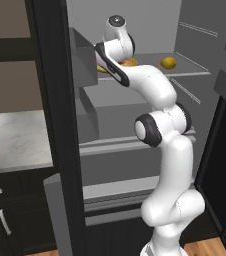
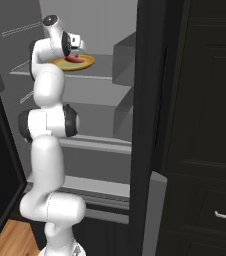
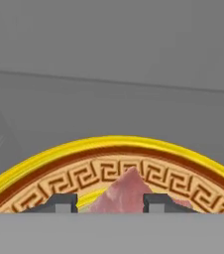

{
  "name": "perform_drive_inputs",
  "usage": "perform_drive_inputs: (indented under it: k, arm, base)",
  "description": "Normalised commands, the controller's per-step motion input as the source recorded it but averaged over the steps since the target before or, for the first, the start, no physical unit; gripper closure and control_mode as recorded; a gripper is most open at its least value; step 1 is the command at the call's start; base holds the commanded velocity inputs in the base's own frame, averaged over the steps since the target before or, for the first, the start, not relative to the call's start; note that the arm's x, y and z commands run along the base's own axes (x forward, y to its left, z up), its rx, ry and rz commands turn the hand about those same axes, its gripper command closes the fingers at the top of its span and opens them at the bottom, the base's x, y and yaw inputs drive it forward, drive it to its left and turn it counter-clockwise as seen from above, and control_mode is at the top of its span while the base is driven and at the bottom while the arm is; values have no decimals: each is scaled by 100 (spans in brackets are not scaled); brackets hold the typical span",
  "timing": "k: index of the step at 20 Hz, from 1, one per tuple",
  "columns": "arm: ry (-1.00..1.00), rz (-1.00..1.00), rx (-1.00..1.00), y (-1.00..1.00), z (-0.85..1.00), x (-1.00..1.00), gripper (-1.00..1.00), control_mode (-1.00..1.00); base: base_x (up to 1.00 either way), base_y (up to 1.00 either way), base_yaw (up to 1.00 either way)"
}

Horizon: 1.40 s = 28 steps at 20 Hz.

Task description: Retrieve the steak from the fridge and place it on the cutting board.

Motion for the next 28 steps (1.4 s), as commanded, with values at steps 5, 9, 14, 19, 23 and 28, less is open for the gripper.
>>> perform_drive_inputs:
  k: [5,9,14,19,23,28]
  arm:
    - [0,0,0,-17,-1,5,100,-100]
    - [0,0,0,-3,0,0,100,-100]
    - [-7,0,0,0,0,-6,100,-100]
    - [-16,0,0,0,0,-13,100,-100]
    - [-20,0,0,0,0,-19,100,-100]
    - [-17,1,0,0,0,-26,100,-100]
  base:
    - [0,0,0]
    - [0,0,0]
    - [0,0,0]
    - [0,0,0]
    - [0,0,0]
    - [0,0,0]
